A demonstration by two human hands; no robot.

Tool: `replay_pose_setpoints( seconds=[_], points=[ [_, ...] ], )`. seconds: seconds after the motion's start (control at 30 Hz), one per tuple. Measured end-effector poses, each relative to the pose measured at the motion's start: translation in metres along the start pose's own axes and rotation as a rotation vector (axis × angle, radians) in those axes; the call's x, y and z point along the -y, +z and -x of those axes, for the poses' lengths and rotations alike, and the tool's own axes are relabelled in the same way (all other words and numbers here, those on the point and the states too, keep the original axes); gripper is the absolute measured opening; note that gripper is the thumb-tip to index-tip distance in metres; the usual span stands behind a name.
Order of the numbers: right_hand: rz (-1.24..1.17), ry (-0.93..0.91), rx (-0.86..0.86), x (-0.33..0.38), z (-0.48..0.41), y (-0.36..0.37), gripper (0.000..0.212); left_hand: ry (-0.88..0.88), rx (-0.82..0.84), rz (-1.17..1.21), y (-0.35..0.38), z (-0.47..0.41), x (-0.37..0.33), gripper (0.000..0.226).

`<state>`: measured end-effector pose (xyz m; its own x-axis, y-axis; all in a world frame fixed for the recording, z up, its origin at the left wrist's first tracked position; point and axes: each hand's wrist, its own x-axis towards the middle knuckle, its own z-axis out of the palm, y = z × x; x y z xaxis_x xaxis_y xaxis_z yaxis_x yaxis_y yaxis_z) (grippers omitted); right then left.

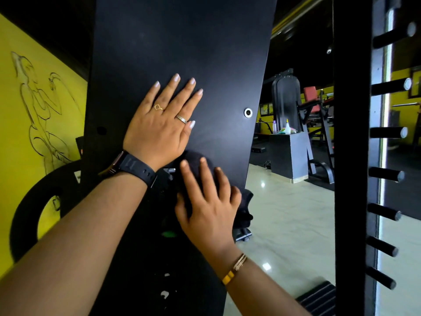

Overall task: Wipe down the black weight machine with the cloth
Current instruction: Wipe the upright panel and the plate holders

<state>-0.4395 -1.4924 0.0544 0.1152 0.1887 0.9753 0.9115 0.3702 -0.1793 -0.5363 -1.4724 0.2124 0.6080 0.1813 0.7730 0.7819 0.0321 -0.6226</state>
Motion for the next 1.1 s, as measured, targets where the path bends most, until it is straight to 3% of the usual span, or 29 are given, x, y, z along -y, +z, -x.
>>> replay_pose_setpoints(
  seconds=[0.1,0.37,0.6,0.8,1.1],
  points=[
    [0.039,-0.134,-0.031,-0.021,0.022,0.005,0.057,0.007,0.006,-0.004,0.001,0.001,0.001,0.054],
    [-0.011,0.052,-0.097,-0.049,-0.036,0.002,0.058,0.019,0.002,-0.013,-0.002,0.002,0.001,0.055],
    [0.001,-0.081,-0.151,-0.058,-0.112,-0.006,0.059,0.013,-0.004,-0.022,0.000,0.003,-0.001,0.056],
    [-0.077,0.110,-0.174,-0.063,-0.164,-0.008,0.064,0.017,-0.024,-0.026,0.003,0.004,0.000,0.057],
    [-0.077,0.226,-0.185,-0.050,-0.112,0.001,0.066,0.030,-0.024,-0.033,0.004,0.004,0.001,0.054]
  ],
)
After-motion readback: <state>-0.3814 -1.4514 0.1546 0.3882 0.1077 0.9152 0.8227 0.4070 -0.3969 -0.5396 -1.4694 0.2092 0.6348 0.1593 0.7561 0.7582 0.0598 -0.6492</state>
